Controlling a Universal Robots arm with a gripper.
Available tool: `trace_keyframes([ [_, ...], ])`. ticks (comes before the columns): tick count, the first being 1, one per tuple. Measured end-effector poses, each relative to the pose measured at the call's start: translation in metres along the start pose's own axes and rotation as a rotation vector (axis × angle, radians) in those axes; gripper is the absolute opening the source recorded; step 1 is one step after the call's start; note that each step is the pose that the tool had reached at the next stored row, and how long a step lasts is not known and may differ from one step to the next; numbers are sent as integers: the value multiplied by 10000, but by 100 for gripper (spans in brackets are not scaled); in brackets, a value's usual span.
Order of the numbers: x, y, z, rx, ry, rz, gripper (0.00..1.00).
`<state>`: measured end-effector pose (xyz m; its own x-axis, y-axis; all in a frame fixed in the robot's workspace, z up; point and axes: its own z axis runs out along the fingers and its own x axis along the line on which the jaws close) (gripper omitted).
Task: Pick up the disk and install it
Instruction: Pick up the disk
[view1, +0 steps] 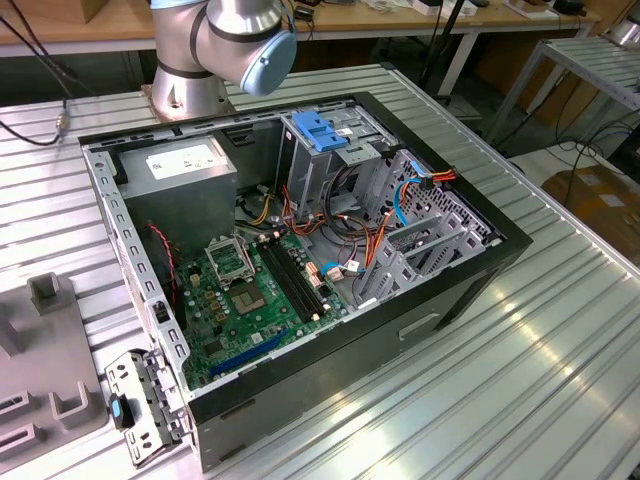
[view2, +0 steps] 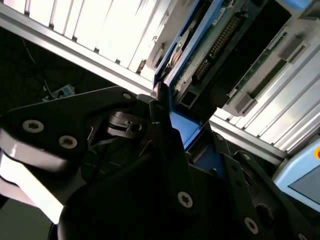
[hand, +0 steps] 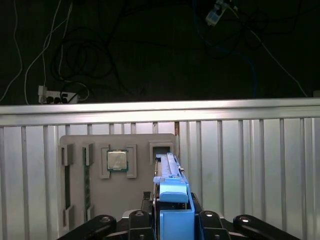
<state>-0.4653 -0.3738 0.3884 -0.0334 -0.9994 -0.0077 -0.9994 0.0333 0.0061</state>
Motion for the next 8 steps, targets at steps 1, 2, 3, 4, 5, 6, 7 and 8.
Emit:
trace_keyframes([
  [1, 0, 0, -23, 0, 0, 0, 37],
  [2, -1, 0, -48, 1, -1, 0, 37],
  [3, -1, 0, -72, 0, -1, 0, 37],
  [4, -1, 1, -93, 2, -1, 0, 37],
  [5, -1, 1, -128, 1, -1, 0, 37],
  [6, -1, 1, -152, -1, 0, 0, 37],
  [7, -2, 1, -175, 0, -1, 0, 37],
  [8, -2, 1, -204, 1, -1, 0, 37],
])
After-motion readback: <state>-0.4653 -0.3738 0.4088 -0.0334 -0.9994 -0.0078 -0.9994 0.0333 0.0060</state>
